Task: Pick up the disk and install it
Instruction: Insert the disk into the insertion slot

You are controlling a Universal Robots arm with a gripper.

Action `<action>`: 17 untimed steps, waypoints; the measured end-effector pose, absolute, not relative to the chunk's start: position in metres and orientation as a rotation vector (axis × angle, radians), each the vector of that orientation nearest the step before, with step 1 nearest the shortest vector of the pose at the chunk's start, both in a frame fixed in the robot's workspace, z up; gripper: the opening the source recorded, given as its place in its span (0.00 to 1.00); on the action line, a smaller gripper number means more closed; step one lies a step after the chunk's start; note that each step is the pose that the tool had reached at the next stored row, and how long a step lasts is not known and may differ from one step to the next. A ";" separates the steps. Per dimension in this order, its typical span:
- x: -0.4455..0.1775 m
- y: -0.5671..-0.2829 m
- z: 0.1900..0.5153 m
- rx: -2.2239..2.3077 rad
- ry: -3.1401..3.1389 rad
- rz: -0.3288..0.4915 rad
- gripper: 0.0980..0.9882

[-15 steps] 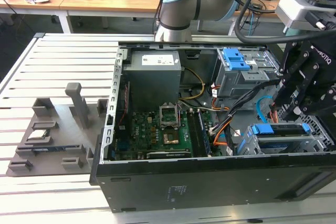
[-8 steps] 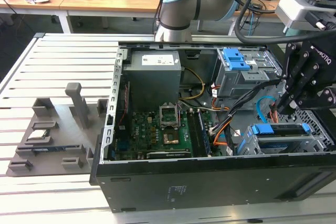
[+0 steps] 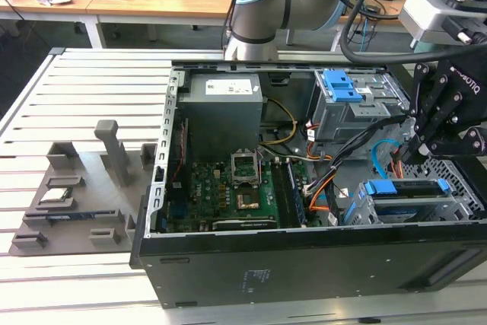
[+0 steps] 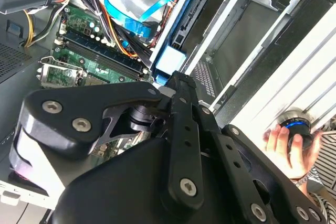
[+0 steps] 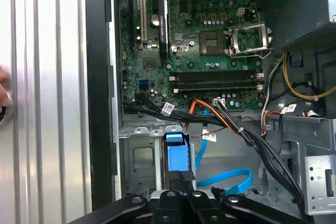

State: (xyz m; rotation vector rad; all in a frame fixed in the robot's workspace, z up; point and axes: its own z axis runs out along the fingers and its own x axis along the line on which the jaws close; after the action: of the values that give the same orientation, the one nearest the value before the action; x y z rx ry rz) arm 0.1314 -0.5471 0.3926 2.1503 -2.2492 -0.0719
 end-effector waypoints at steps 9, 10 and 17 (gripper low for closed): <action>0.132 -0.547 0.392 2.150 -2.249 -0.072 0.01; 0.133 -0.547 0.392 2.150 -2.249 -0.072 0.01; 0.143 -0.539 0.391 2.143 -2.243 -0.059 0.01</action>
State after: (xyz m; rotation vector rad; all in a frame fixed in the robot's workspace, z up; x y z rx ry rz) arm 0.1428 -0.5390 0.3906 2.1434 -2.2429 -0.0594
